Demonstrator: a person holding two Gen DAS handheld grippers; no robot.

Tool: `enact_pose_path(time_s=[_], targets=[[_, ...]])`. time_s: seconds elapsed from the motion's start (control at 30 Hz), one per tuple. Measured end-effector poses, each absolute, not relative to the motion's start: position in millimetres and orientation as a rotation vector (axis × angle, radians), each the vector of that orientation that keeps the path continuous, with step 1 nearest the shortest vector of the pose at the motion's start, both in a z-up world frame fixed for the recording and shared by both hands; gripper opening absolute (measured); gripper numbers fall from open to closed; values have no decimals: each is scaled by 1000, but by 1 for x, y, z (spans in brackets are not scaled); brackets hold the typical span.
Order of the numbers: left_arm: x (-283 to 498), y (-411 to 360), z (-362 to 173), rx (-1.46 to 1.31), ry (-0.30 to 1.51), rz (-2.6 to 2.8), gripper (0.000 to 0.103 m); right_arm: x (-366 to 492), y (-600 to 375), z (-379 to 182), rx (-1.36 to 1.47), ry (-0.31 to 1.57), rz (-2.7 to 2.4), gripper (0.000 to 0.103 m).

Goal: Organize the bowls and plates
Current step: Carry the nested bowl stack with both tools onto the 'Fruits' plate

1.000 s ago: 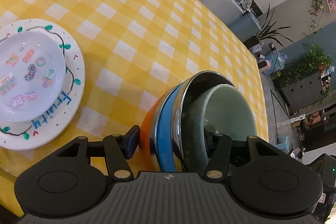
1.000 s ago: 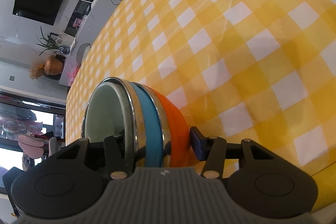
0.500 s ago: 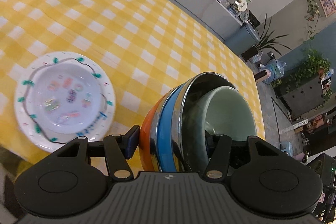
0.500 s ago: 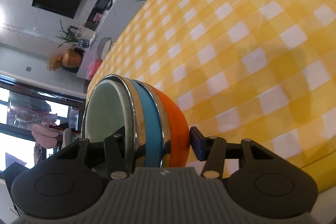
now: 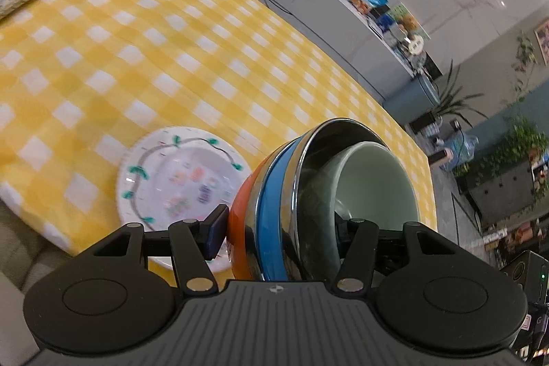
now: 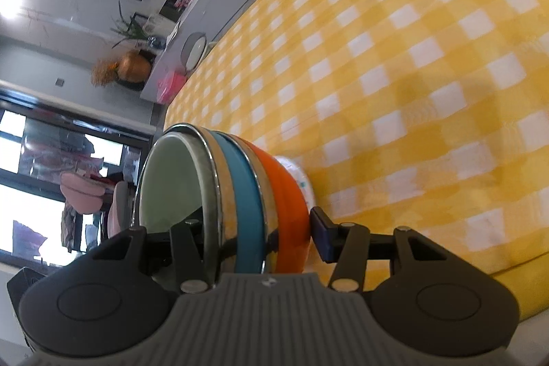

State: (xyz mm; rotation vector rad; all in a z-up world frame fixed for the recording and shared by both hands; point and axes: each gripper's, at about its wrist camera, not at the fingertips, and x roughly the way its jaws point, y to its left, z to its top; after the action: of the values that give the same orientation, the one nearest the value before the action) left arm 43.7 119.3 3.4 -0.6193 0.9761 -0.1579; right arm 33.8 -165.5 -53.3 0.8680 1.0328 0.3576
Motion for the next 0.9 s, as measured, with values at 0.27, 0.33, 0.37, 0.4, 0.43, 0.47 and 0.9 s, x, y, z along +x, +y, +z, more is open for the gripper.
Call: enact_pose_path(time_s=[0.27,0.33,0.37,0.4,0.43,0.47,0.9], targets=[[53,160,-9,-684,965,-93,64,61,-120,-57,811,1075,403,50],[57,167,-16,-708,973,-84,64,68,-111,-59,794,1085,403,50],[59,169,-19,-717,979,-81,64,72,-108,-60,785,1090,401,50],[61,171,-22,-724,986,-78,64,74,-105,-62,779,1096,398,50],[62,173,-24,-726,989,-75,64,76,-103,-64,776,1101,396,50],[63,173,-26,-726,993,-72,64,78,-102,-66,774,1105,395,50],[78,175,-45,-737,1009,-85,64,93,-100,-81,764,1128,371,50]])
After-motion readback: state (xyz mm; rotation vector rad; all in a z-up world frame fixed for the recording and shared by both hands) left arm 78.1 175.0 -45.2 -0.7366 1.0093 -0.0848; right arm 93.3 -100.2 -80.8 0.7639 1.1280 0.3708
